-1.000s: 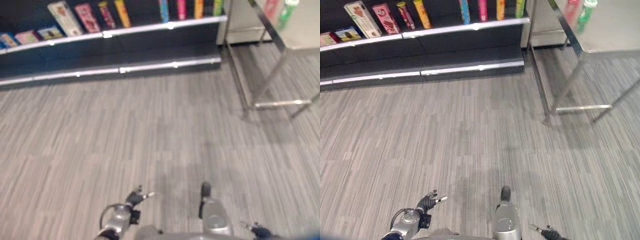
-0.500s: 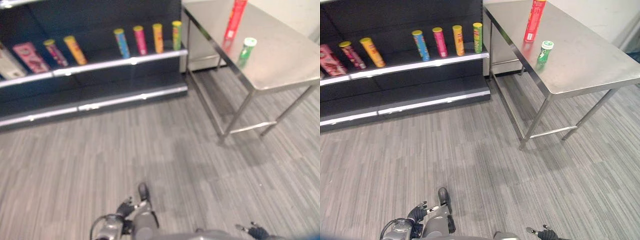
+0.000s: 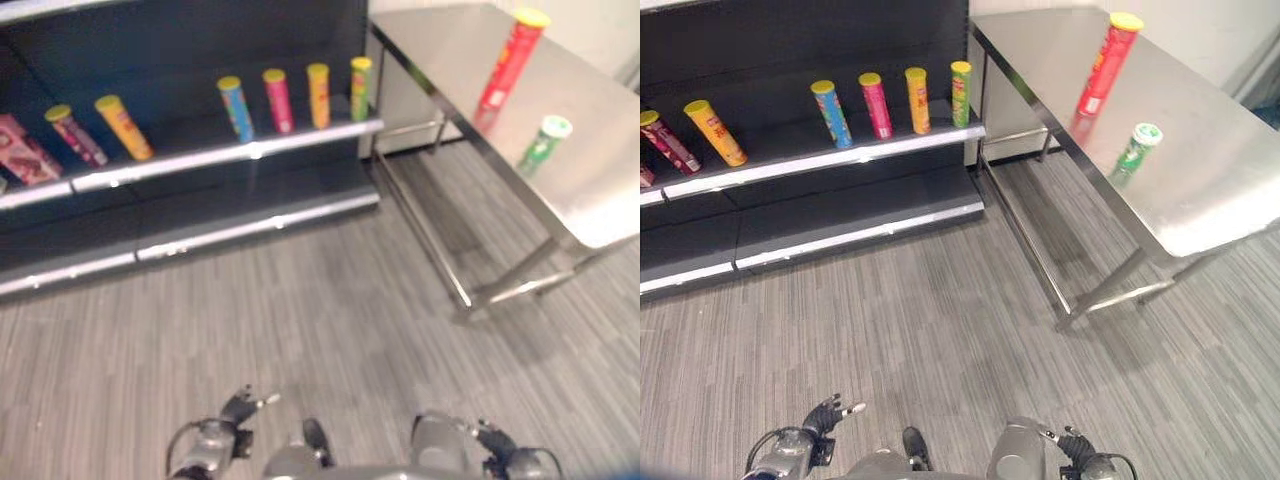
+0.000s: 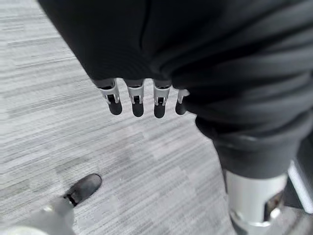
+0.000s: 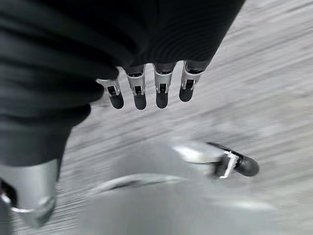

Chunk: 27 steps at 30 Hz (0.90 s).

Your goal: Put the goods on the table back onto the shelves and tidy them up.

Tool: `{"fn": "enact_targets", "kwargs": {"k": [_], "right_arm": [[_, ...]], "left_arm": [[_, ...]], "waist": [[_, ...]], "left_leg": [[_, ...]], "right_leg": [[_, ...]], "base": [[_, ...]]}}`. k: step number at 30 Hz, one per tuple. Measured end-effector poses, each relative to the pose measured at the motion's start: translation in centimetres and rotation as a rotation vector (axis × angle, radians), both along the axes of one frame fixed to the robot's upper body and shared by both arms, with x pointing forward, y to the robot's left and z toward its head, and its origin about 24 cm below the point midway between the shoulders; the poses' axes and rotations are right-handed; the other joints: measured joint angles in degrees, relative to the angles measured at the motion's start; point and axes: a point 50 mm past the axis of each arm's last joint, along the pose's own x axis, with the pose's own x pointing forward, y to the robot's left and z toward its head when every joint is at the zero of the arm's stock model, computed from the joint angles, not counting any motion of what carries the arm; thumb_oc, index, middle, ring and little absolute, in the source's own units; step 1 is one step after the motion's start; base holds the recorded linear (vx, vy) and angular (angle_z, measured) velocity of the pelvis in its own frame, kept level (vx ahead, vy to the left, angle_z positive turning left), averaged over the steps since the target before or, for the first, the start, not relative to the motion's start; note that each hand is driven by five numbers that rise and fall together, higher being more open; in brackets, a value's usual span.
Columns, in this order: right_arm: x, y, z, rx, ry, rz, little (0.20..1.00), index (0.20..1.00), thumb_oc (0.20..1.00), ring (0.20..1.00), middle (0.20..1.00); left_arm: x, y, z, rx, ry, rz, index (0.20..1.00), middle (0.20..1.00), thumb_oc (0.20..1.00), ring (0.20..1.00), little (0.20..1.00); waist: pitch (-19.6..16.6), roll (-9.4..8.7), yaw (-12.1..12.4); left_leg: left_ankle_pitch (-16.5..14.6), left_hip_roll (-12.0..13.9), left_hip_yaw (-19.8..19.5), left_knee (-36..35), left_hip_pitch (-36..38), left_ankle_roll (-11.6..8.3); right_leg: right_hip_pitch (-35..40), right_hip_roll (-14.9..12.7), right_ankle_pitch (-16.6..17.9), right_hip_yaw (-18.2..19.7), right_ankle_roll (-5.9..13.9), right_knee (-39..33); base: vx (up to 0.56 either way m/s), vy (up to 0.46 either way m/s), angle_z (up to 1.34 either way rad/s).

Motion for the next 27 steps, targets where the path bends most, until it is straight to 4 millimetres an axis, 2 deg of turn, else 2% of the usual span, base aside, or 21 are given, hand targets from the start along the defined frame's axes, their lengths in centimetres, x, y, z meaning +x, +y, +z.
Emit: {"fn": "enact_targets", "kwargs": {"k": [1,2,3,4,5,6,7,8,9,10,12,13,16,20,21,22,23,24,25,26,27], "right_arm": [[0.0,0.1,0.0,0.001,0.003,0.01,1.0,1.0,1.0,1.0,1.0],[-0.1,0.1,-0.1,0.0,0.01,0.005,1.0,1.0,1.0,1.0,1.0],[0.0,0.1,-0.1,0.0,0.011,0.003,1.0,1.0,1.0,1.0,1.0],[-0.1,0.1,-0.1,0.001,0.011,0.005,1.0,1.0,1.0,1.0,1.0],[-0.5,0.1,-0.2,0.002,0.027,0.002,1.0,1.0,1.0,1.0,1.0],[-1.1,0.0,-0.3,0.002,0.042,-0.006,1.0,1.0,1.0,1.0,1.0],[-1.4,-0.1,-0.4,0.0,0.049,-0.008,1.0,1.0,1.0,1.0,1.0],[-2.2,0.2,-0.6,0.006,0.07,-0.012,1.0,1.0,1.0,1.0,1.0],[-2.9,-0.5,-0.7,-0.01,0.095,-0.017,1.0,1.0,1.0,1.0,1.0],[-3.1,-1.4,-0.5,-0.033,0.1,-0.023,1.0,1.0,1.0,1.0,1.0],[-2.5,-3.1,0.3,-0.076,0.082,-0.032,1.0,1.0,1.0,1.0,1.0],[-2.3,-3.9,0.7,-0.093,0.068,-0.048,1.0,1.0,1.0,1.0,1.0],[-2.8,-4.4,0.6,-0.105,0.092,-0.059,1.0,1.0,1.0,1.0,1.0],[-3.4,-4.7,0.5,-0.102,0.104,-0.105,1.0,1.0,1.0,1.0,1.0],[-3.0,-4.9,0.6,-0.105,0.101,-0.114,1.0,1.0,1.0,1.0,1.0],[-3.2,-4.6,0.4,-0.097,0.114,-0.117,1.0,1.0,1.0,1.0,1.0],[-4.0,-4.1,0.0,-0.083,0.136,-0.116,1.0,1.0,1.0,1.0,1.0],[-4.2,-4.1,0.0,-0.085,0.144,-0.12,1.0,1.0,1.0,1.0,1.0],[-4.1,-4.1,0.0,-0.086,0.136,-0.117,1.0,1.0,1.0,1.0,1.0],[-4.1,-4.3,0.0,-0.09,0.137,-0.117,1.0,1.0,1.0,1.0,1.0],[-4.1,-4.2,0.0,-0.089,0.141,-0.116,1.0,1.0,1.0,1.0,1.0]], "left_arm": [[0.2,0.1,0.1,0.003,-0.004,-0.002,1.0,1.0,1.0,1.0,1.0],[0.3,-0.2,0.0,-0.003,-0.001,0.0,1.0,1.0,1.0,1.0,1.0],[0.2,-0.2,-0.1,-0.007,0.002,0.013,1.0,1.0,1.0,1.0,1.0],[-0.2,0.0,-0.2,-0.005,0.014,0.034,1.0,1.0,1.0,1.0,1.0],[-0.3,0.0,-0.2,-0.008,0.013,0.037,1.0,1.0,1.0,1.0,1.0],[-0.3,0.0,-0.2,-0.007,0.008,0.038,1.0,1.0,1.0,1.0,1.0],[-0.3,0.2,-0.2,-0.004,0.006,0.039,1.0,1.0,1.0,1.0,1.0],[-0.3,0.6,0.0,0.007,0.004,0.038,1.0,1.0,1.0,1.0,1.0],[-0.7,0.0,-0.3,-0.009,0.013,0.042,1.0,1.0,1.0,1.0,1.0],[-0.9,-1.1,-0.6,-0.04,0.019,0.04,1.0,1.0,1.0,1.0,1.0],[-0.8,-3.0,-1.0,-0.09,0.013,0.034,1.0,1.0,1.0,1.0,1.0],[-0.5,-3.4,-0.9,-0.104,0.001,0.028,1.0,1.0,1.0,1.0,1.0],[0.3,-3.4,-0.7,-0.1,-0.016,0.017,1.0,1.0,1.0,1.0,1.0],[0.3,-3.8,-0.8,-0.092,0.0,-0.022,1.0,1.0,1.0,1.0,1.0],[0.1,-3.9,-0.9,-0.095,0.005,-0.024,1.0,1.0,1.0,1.0,1.0],[0.3,-3.6,-0.8,-0.086,-0.001,-0.027,1.0,1.0,1.0,1.0,1.0],[0.3,-2.8,-0.6,-0.071,-0.003,-0.021,1.0,1.0,1.0,1.0,1.0],[-0.2,-2.7,-0.8,-0.071,0.009,-0.009,1.0,1.0,1.0,1.0,1.0],[-0.5,-2.8,-0.9,-0.076,0.021,-0.008,1.0,1.0,1.0,1.0,1.0],[-0.2,-3.1,-0.9,-0.082,0.014,-0.011,1.0,1.0,1.0,1.0,1.0],[0.3,-2.8,-0.6,-0.076,-0.005,-0.018,1.0,1.0,1.0,1.0,1.0]], "waist": [[0.2,-0.07,-0.2],[0.2,0.28,-0.3],[0.2,0.13,-0.8],[0.1,0.01,-1.2],[0.1,0.03,-1.9],[-0.5,-0.38,-2.8],[-0.9,-0.77,-3.2],[-1.5,-2.45,-3.0],[-1.8,-1.58,-2.5],[-2.4,0.3,-2.7],[-2.5,1.96,-2.7],[-2.5,2.33,-3.0],[-2.5,2.67,-3.3],[-1.8,2.9,-3.1],[-0.6,4.21,-2.8],[0.0,4.07,-2.7],[0.2,2.27,-2.8],[0.5,1.74,-2.6],[0.6,1.67,-2.6],[0.4,2.39,-2.4],[0.8,0.53,-2.6]], "left_leg": [[0.8,0.1,-0.2,0.4,0.9,-0.92],[0.0,0.7,-0.7,0.4,1.8,-1.38],[-0.2,0.9,-0.7,0.4,2.7,-1.73],[-0.2,0.9,-0.4,0.4,3.5,-1.83],[-0.2,1.4,-0.3,0.4,4.8,-1.84],[-0.7,2.1,-0.2,0.3,6.2,-2.66],[-2.0,2.4,-0.4,0.3,6.8,-5.17],[-2.5,2.1,-0.9,0.4,8.1,-8.8],[-3.4,4.4,-1.2,0.4,10.2,-11.73],[-3.4,6.6,-1.3,0.4,10.4,-11.8],[-3.0,6.2,-1.4,1.7,9.0,-12.55],[-2.4,6.2,-1.1,2.3,8.2,-12.43],[-2.1,8.5,-5.1,5.4,6.6,-12.8],[-1.7,10.3,-8.2,13.4,1.8,-12.45],[-1.7,12.3,-9.7,17.1,-0.3,-12.57],[-1.4,13.4,-11.2,23.2,-2.9,-13.41],[0.6,13.6,-13.2,27.2,-4.2,-16.8],[3.9,14.4,-16.2,30.9,-5.9,-19.09],[12.5,14.3,-20.2,33.9,-9.1,-19.57],[15.7,14.9,-20.8,34.1,-10.0,-20.46],[15.4,13.3,-21.4,35.7,-10.6,-20.58]], "right_leg": [[1.0,0.0,0.4,-1.9,-0.85,-9.6],[2.3,1.4,1.4,-3.3,-0.98,-21.7],[3.1,2.5,3.9,-3.5,-0.14,-30.5],[3.4,2.9,6.8,-3.4,-0.5,-36.3],[2.1,3.1,9.5,-3.4,-1.03,-38.2],[1.6,3.5,11.4,-3.5,-0.14,-39.4],[1.5,4.1,11.1,-3.5,-0.16,-38.9],[1.6,4.0,9.6,-3.2,-1.71,-37.7],[1.8,5.5,17.9,-1.1,-4.7,-35.7],[1.8,7.5,18.0,-1.3,-4.92,-34.5],[2.8,9.1,17.6,-1.2,-7.35,-34.7],[4.2,10.0,17.6,-2.4,-7.25,-35.9],[6.6,10.9,17.2,-5.3,-6.8,-38.0],[7.3,11.5,16.6,-5.3,-6.63,-39.0],[6.0,12.4,13.8,-4.3,-7.31,-34.2],[1.4,11.9,6.4,-2.7,-8.3,-20.8],[0.5,11.4,1.6,-1.8,-10.33,-17.1],[2.1,12.3,0.7,-2.0,-10.57,-18.3],[6.6,14.6,1.6,-1.6,-8.6,-27.1],[7.8,15.5,1.1,-1.0,-7.8,-28.1],[7.9,14.5,2.4,-0.6,-8.54,-28.9]], "base": [[0.34,-0.107,0.18],[0.26,-0.093,0.13],[0.15,-0.058,0.06],[0.23,-0.086,0.19],[0.19,-0.09,0.42],[0.19,-0.094,0.55],[0.19,-0.105,0.57],[0.3,-0.142,0.37],[0.23,-0.109,0.19],[0.22,-0.126,0.11],[0.21,-0.218,0.1],[0.27,-0.377,0.18],[0.16,-0.275,0.37],[0.12,-0.314,0.22],[0.1,-0.28,0.19],[0.1,-0.264,0.33],[0.09,-0.22,0.27],[0.08,-0.176,0.06],[0.1,-0.135,-0.17],[0.12,-0.088,-0.21],[0.09,-0.032,-0.01]]}}
